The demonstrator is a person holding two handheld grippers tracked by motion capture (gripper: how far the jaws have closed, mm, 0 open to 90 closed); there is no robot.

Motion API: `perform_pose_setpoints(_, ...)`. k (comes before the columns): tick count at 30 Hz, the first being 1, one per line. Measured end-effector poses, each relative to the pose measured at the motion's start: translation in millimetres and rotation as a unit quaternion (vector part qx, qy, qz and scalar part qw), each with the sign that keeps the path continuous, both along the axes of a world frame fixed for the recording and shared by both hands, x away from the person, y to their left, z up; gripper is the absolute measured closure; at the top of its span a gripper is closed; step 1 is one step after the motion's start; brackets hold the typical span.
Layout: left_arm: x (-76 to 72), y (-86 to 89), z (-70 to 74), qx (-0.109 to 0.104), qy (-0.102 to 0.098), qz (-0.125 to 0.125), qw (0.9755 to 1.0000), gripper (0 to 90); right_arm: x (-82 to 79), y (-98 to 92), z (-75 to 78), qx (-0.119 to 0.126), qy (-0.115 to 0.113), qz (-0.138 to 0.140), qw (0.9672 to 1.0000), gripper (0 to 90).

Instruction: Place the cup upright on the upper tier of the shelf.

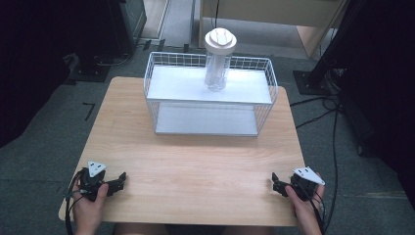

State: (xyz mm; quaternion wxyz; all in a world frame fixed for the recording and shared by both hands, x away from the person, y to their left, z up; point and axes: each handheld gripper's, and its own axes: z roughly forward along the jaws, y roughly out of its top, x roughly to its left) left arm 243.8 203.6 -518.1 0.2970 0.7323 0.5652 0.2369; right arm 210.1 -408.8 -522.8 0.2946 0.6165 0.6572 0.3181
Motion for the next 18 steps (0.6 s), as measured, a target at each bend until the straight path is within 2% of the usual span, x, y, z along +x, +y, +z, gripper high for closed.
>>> perform_pose_setpoints(2, 0.0, 0.0, 0.0, 0.0, 0.0, 0.0, 1.0, 9.3, -0.3, -1.1, -1.1, -0.001, 0.015, -0.005, 0.9999, 7.2)
perform_pose_setpoints(7, 0.0, -0.3, 0.0, 0.0, 0.0, 0.002, 1.0, 9.3, -2.6, -2.1, -2.6, 0.009, 0.039, 0.01, 0.9991, 7.6)
perform_pose_setpoints(8, 0.1, -0.8, 0.0, 0.0, 0.0, 0.004, 1.0, 9.3, -3.7, -0.8, -2.8, 0.002, 0.042, 0.011, 0.9991, 7.6)
perform_pose_setpoints(13, 0.0, -1.0, 0.0, 0.001, 0.0, 0.005, 1.0, 9.3, -3.9, -0.2, -2.8, 0.006, 0.044, 0.015, 0.9989, 7.6)
perform_pose_setpoints(18, -0.1, -6.3, -0.2, 0.0, -0.001, 0.028, 0.9996, 9.2, -3.9, -0.2, -2.9, 0.005, 0.043, 0.019, 0.9989, 7.6)
